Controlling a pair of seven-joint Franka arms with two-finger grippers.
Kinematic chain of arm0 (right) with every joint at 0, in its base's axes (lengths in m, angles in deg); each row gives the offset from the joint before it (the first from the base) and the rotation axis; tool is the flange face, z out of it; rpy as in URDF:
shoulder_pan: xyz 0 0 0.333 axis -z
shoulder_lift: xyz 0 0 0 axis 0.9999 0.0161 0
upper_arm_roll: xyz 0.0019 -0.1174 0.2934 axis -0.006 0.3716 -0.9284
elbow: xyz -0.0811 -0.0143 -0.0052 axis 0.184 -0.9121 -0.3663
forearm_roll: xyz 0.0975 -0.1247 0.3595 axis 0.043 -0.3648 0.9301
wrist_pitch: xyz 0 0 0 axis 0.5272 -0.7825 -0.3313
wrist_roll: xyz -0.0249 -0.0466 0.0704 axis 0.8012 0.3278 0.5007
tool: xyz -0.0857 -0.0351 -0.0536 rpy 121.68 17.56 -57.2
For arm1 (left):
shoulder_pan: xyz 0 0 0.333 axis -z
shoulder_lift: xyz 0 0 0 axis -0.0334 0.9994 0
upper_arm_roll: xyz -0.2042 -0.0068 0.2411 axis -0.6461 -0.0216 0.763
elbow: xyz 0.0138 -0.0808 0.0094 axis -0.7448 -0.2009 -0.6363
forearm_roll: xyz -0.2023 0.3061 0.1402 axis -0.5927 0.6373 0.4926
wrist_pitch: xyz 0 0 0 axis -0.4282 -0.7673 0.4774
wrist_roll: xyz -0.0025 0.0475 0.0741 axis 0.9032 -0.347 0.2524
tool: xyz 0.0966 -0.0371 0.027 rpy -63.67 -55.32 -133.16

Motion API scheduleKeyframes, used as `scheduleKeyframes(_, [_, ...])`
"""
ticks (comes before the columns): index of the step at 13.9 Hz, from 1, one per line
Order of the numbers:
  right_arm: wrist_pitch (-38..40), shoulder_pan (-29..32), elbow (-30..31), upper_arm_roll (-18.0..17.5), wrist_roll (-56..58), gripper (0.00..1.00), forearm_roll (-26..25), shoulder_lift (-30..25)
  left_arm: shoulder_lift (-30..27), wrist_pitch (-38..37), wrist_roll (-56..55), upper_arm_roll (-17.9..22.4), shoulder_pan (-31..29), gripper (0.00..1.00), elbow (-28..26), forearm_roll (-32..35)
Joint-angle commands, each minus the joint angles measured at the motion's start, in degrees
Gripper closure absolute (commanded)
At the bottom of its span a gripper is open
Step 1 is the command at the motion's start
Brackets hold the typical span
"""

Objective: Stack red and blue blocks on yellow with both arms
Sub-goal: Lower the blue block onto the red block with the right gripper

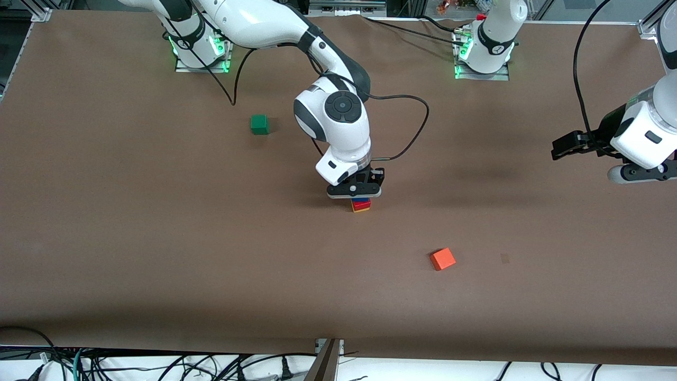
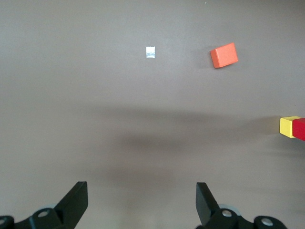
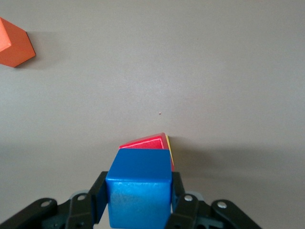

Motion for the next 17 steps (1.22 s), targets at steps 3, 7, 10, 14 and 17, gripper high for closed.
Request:
scheduleKeyframes(3, [-0.06,-0.38,-2.03,0.36,-0.85,0.31,-1.05,0.96,0.77,-0.3,0.96,-0.15,-0.19,0.0,1.76,-0.75])
scheduleKeyframes(7, [-0.41,-0.29,-2.03,0.36,-1.02,0.01,-0.96,0.96,0.85,-0.21,0.96,-0.15,-0.19,0.0,1.85,-0.84])
scheduleKeyframes(10, [-0.41,-0.21,-2.03,0.36,-1.11,0.01,-0.96,0.96,0.85,-0.21,0.96,-0.15,-0.19,0.0,1.85,-0.84])
scheduleKeyframes(14, [3.35,0.41,-2.03,0.62,-1.11,0.01,-0.96,-0.53,0.85,-0.21,0.96,-0.15,-0.1,0.0,1.85,-0.84])
scheduleKeyframes(17, [9.85,1.19,-1.86,2.47,-0.5,0.0,-0.35,-4.82,0.85,-0.21,0.96,-0.15,-0.19,0.0,1.85,-0.84])
